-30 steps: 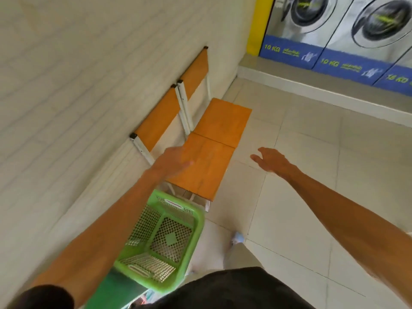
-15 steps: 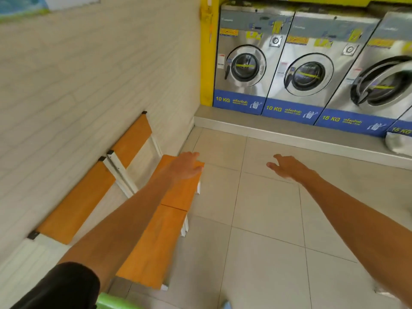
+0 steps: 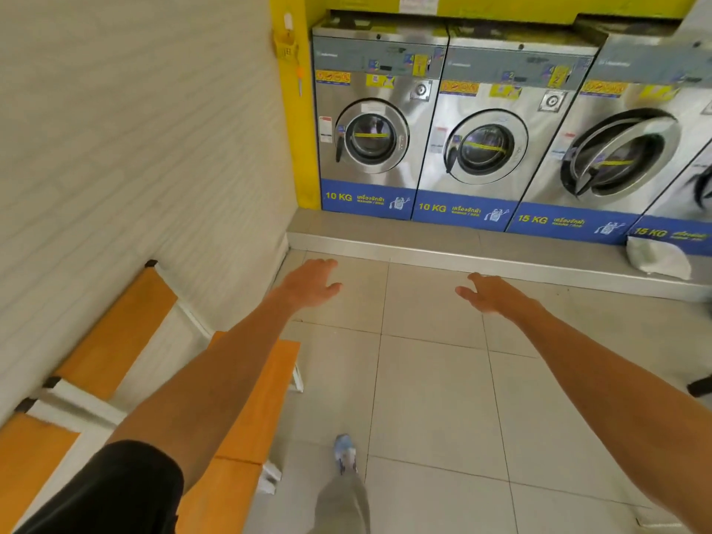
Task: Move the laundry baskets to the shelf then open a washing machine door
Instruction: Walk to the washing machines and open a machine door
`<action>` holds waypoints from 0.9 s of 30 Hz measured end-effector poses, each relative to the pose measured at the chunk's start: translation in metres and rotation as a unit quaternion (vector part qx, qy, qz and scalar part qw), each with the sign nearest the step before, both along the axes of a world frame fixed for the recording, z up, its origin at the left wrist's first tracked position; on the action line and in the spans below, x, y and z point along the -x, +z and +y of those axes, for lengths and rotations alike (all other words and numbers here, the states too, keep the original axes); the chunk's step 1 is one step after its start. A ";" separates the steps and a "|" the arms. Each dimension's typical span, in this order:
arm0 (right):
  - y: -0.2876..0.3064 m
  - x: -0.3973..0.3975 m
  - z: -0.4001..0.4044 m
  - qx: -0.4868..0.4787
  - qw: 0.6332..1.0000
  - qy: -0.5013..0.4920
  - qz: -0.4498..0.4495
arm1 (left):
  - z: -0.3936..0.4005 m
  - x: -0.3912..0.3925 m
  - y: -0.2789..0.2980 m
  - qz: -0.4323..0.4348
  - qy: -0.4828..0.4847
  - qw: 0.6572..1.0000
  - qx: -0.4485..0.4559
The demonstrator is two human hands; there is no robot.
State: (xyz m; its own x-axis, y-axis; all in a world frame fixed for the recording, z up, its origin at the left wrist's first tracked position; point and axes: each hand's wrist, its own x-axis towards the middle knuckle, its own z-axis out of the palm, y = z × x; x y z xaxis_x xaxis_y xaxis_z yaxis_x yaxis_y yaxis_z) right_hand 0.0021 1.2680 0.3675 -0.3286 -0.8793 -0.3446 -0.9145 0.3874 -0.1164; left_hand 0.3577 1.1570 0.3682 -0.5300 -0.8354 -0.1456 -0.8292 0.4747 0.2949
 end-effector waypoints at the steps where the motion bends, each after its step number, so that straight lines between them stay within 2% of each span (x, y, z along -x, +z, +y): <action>1: -0.002 0.011 -0.019 -0.001 1.000 -0.005 -0.004 | -0.022 0.007 -0.004 -0.001 -0.004 1.000 0.001; 8: -0.011 0.085 -0.161 -0.002 0.998 -0.062 -0.026 | -0.185 0.062 -0.024 -0.057 -0.010 0.998 -0.005; 16: -0.012 0.154 -0.293 0.005 0.996 -0.080 -0.049 | -0.322 0.153 -0.025 -0.072 -0.032 0.997 -0.010; 20: -0.020 0.203 -0.354 0.005 0.996 -0.063 -0.058 | -0.381 0.214 -0.026 -0.073 -0.047 0.996 -0.005; 27: -0.013 0.318 -0.480 -0.024 0.998 -0.038 -0.050 | -0.485 0.325 -0.018 -0.072 -0.013 0.997 0.005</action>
